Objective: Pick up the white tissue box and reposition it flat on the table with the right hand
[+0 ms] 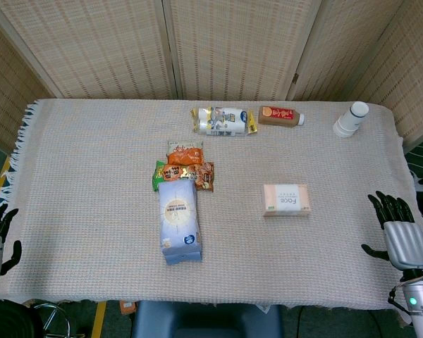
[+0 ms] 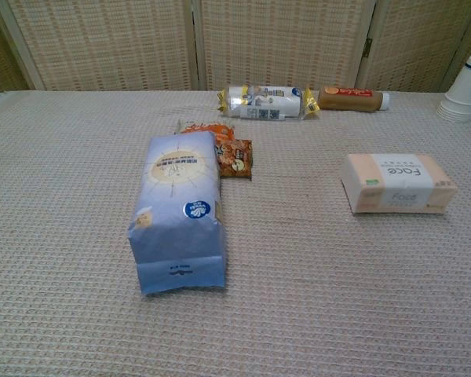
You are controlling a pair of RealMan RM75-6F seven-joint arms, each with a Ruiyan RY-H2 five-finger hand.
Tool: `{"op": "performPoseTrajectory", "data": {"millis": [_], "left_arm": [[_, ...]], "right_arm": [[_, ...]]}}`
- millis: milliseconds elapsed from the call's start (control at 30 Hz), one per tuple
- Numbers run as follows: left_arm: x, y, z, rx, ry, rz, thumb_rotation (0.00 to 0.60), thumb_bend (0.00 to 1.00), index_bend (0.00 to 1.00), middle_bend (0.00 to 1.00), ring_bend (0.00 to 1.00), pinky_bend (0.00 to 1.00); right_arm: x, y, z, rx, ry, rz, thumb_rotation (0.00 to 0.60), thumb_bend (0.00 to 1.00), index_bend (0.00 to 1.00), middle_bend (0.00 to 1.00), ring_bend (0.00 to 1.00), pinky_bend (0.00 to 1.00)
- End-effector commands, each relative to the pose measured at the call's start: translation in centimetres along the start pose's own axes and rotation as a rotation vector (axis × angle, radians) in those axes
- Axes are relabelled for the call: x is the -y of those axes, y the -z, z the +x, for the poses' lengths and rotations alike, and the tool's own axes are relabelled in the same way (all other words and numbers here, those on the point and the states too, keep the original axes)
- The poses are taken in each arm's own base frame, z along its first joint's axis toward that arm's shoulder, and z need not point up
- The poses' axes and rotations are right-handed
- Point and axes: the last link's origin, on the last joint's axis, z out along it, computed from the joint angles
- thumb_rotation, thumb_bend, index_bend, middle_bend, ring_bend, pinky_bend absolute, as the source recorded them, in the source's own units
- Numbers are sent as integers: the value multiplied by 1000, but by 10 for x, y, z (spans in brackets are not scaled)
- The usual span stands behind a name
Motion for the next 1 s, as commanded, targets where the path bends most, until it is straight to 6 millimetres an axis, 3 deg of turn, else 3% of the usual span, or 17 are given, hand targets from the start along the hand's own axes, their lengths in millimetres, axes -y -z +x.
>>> {"op": "performPoseTrajectory", "data": {"millis": [33,500,667,800,1000], "left_arm": [[0,0,0,1,0,4,600,529,132,0,0,108],[2,0,5,-7,20,3,600,527,133,0,0,108],[1,3,5,2,27,-1,600,528,133,0,0,108],[-2,5,6,5,26,-11,600,528,133,0,0,108],[-1,6,9,-8,35,-8,600,528,132,0,0,108]], "right_arm": [[0,0,0,1,1,-4,600,0,0,0,0,0],[-4,-4,1,-17,4,-27,600,0,0,0,0,0],[1,-14,0,-9,5,-22,600,0,0,0,0,0],[15,-37,1,41,40,-22,600,0,0,0,0,0],[63,-77,9,138,112,27,600,0,0,0,0,0]]}}
